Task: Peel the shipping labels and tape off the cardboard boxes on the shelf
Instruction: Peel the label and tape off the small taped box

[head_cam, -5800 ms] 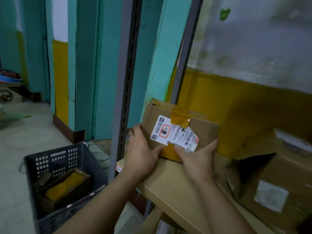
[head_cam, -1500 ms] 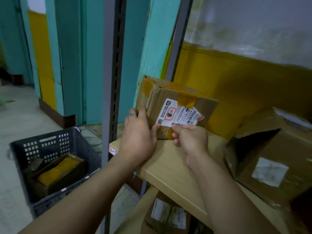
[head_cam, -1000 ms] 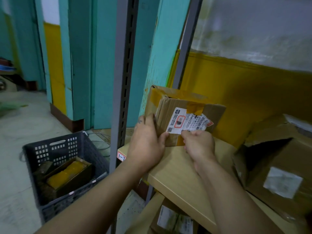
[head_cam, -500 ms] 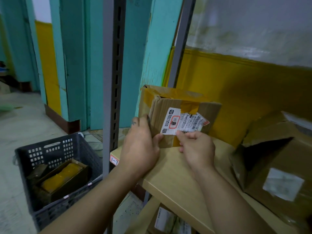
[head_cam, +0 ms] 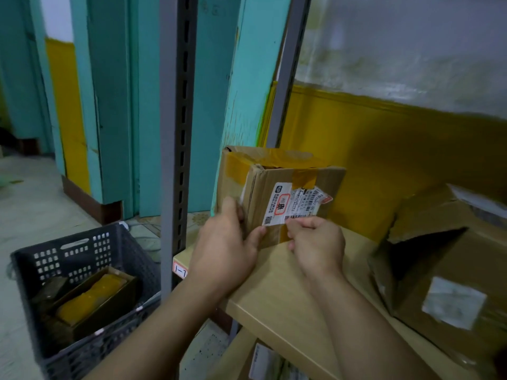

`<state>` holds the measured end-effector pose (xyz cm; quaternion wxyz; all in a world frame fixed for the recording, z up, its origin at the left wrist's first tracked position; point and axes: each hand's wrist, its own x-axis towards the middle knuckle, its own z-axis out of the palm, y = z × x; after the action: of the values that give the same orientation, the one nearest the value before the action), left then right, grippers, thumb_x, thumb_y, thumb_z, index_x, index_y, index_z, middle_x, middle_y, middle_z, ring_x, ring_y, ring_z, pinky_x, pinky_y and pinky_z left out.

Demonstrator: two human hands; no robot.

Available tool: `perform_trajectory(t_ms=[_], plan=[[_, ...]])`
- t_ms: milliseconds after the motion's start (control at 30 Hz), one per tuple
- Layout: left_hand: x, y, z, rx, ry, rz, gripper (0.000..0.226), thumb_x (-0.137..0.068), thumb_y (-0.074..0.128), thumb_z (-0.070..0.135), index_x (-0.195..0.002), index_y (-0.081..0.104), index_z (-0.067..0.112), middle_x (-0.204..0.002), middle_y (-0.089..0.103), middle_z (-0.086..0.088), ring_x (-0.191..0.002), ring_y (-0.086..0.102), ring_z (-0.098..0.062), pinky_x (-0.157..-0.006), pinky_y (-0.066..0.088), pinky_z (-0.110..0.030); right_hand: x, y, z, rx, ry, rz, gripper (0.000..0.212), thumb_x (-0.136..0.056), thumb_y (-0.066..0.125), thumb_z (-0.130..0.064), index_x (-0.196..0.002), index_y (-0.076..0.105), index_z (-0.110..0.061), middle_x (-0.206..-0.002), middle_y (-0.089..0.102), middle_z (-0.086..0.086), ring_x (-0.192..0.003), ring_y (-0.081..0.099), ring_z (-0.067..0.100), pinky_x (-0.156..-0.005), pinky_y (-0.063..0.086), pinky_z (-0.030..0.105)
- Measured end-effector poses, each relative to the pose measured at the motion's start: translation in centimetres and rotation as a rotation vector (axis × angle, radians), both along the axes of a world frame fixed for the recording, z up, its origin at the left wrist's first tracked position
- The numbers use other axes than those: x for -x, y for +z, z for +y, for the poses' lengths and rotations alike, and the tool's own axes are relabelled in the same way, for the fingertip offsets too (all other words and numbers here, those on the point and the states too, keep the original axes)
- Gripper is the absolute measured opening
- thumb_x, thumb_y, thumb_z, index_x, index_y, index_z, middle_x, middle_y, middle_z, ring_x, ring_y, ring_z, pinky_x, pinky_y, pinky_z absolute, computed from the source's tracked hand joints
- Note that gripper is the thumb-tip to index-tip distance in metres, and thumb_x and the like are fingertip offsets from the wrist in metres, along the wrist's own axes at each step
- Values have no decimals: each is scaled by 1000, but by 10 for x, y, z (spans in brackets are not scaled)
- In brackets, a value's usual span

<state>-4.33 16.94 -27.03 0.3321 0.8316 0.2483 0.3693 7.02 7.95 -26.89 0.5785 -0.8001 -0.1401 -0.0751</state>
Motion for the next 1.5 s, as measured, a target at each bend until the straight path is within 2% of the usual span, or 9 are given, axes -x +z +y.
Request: perform_trajectory(t_ms=[200, 467, 533, 700, 867, 1000, 1200, 1333, 1500], plan=[[-2, 1, 4, 24, -52, -6, 33, -85, 73, 39, -90, 43, 26, -73, 59, 7, -68, 58, -13, -65, 54, -41, -4, 1, 2, 51, -1, -2, 11, -85, 70, -23, -75, 73, -17, -76, 73, 0, -68, 68, 20, -59, 50, 25], [-2, 1, -2, -88, 47, 68, 36, -87, 64, 50, -94, 35, 29, -77, 56, 10, -70, 55, -17, -61, 48, -34, 0, 7, 1, 158, 71, -30, 28, -88, 63, -20, -60, 60, -15, -65, 66, 1, -61, 59, 17, -53, 37, 23], [-2, 3, -2, -87, 59, 74, 37, -87, 65, 50, -93, 35, 28, -74, 53, 11, -69, 52, -18, -60, 44, -33, -1, 7, 0, 190, 82, -38, 31, -88, 62, -19, -58, 58, -14, -60, 62, 1, -59, 56, 18, -53, 37, 25], [-3, 2, -1, -55, 59, 79, 37, -85, 66, 51, -92, 36, 30, -80, 58, 9, -75, 59, -19, -66, 54, -38, -1, 10, -4, 254, 108, -58, 24, -90, 61, -21, -67, 59, -14, -68, 65, 4, -66, 59, 20, -54, 39, 24], [-1, 2, 0, -77, 43, 68, 37, -86, 67, 50, -91, 36, 30, -75, 54, 13, -70, 56, -13, -57, 44, -30, -2, 10, -12, 204, 98, -17, 7, -88, 61, -21, -83, 63, -19, -80, 70, 3, -77, 64, 18, -63, 47, 26], [0, 3, -1, -94, 38, 60, 36, -87, 67, 48, -93, 37, 29, -73, 50, 16, -63, 49, -1, -48, 36, -20, -4, 9, -11, 137, 102, -25, 21, -85, 71, -37, -73, 62, -22, -77, 71, -1, -74, 66, 17, -70, 53, 29], [-1, 2, 1, -65, 13, 70, 34, -87, 67, 48, -98, 40, 32, -87, 55, 16, -82, 61, -13, -71, 58, -35, -11, 2, -7, 123, 103, -22, 17, -88, 71, -28, -73, 67, -19, -69, 69, -1, -65, 64, 17, -67, 54, 32], [-1, 3, 0, -57, 0, 66, 33, -87, 67, 46, -98, 38, 34, -89, 53, 18, -78, 57, -8, -67, 56, -28, -12, 3, -6, 106, 154, 31, 23, -90, 67, -26, -70, 67, -15, -61, 64, -4, -58, 57, 12, -61, 46, 28], [0, 4, -1, -43, 11, 53, 34, -86, 69, 45, -100, 42, 30, -90, 58, 13, -82, 61, -14, -69, 58, -35, -9, 10, -8, 141, 159, 59, 32, -92, 63, -24, -61, 62, -14, -57, 62, 1, -57, 56, 16, -59, 42, 27]])
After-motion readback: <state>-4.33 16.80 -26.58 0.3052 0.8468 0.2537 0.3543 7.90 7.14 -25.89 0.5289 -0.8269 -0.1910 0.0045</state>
